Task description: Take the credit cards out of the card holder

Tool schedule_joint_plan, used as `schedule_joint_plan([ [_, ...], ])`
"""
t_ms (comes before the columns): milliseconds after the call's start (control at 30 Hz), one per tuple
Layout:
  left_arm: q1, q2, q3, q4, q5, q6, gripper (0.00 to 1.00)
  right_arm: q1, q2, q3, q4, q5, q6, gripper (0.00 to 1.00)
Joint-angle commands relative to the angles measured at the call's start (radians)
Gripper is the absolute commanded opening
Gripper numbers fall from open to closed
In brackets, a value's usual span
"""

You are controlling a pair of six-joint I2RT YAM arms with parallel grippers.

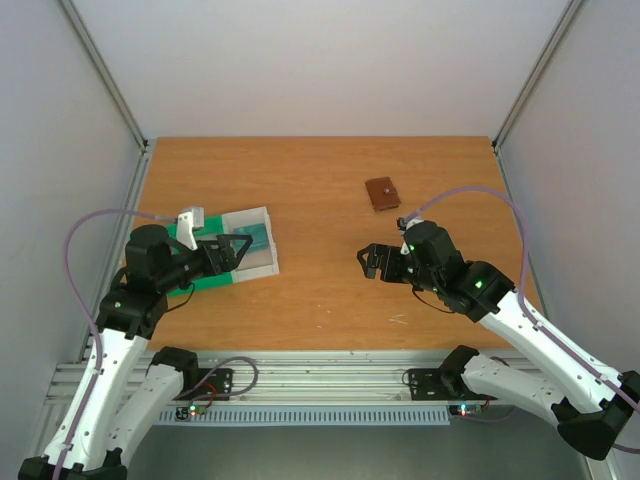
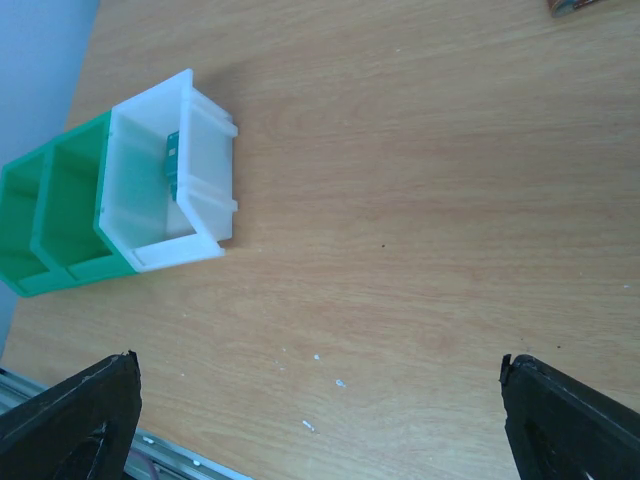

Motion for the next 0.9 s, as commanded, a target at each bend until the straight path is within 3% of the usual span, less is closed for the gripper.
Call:
schedule_joint_plan([
  [0,-0.005,-0.009,0.001,0.044,-0.025,-0.006,0.99,0.007,-0.007,-0.007,0.025,0.005,0.010,0.98],
  [267,-0.005,-0.004,0.014,0.005,-0.050,0.045,0.99,0.007,0.040,0.000,0.012,0.035,0.021,0.98],
  [400,-0.004,0.015,0.021,-0.038,-0.119,0.041,0.99,0.005,0.091,-0.002,0.034,0.134,0.011,0.98],
  [600,-0.005,0.070,0.047,-0.081,-0.125,0.065,0.99,-0.091,0.251,0.033,0.080,0.130,0.020,0.93],
  [767,-0.005,0.037,0.063,-0.134,-0.191,0.113,0.99,-0.153,0.375,0.031,0.192,0.086,0.057,0.83],
  [867,-0.005,-0.030,0.016,-0.080,-0.184,0.122,0.99,-0.209,0.443,0.030,0.278,0.062,0.077,0.65],
])
